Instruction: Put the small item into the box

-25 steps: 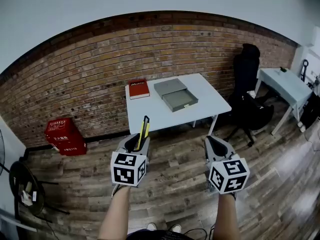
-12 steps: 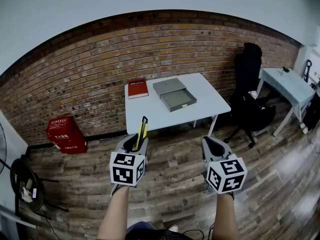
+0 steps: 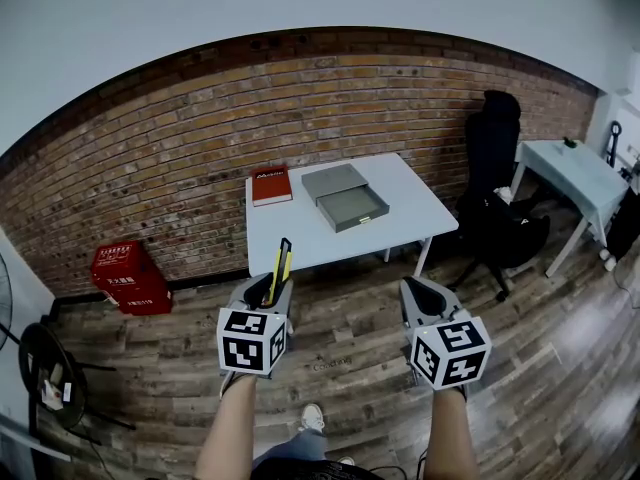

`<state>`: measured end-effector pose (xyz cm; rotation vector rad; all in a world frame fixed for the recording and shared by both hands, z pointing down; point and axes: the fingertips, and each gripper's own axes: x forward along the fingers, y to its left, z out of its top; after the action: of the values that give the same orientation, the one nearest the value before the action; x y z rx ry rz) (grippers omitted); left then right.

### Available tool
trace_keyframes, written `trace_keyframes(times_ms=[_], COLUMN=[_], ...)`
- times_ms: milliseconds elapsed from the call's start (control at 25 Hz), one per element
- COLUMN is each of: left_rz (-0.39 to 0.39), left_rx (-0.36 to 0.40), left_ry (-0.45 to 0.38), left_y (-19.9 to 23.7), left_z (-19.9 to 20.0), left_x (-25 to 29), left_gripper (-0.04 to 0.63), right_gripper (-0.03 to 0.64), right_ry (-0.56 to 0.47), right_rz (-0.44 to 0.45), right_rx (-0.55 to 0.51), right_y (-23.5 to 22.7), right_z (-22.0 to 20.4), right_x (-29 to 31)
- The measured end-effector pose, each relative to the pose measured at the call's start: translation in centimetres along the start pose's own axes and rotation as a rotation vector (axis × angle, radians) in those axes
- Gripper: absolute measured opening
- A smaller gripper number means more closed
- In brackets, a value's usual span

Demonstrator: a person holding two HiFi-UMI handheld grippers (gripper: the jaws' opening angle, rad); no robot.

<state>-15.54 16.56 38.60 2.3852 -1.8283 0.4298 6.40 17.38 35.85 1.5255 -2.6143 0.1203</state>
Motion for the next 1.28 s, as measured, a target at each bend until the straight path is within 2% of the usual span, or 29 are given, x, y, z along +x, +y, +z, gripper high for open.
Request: trace_keyframes(times_ms=[240, 520, 1280], left_rz=[-0.008, -0.029, -0.11], left_rx=[-0.009, -0.031, -0.042], left_ry=[0.0, 0.009, 0.021], left_y=[0.7, 2.9, 12.6], left_z=[-0.1, 0.3, 4.1], left_x=[2.7, 8.2, 23.5], left_gripper=[0.129, 0.129, 0.129], right_gripper=[0.02, 0.02, 0.02], right_ry=[0.008, 0.029, 0.07], right_rz=[0.0, -0.006, -0.069], right_rx=[-0.003, -0.01, -0.018], right_y=[-1.0, -2.9, -6.0], right_z=[-0.4, -0.2, 3.3], right_x=[2.3, 7.8, 24.3])
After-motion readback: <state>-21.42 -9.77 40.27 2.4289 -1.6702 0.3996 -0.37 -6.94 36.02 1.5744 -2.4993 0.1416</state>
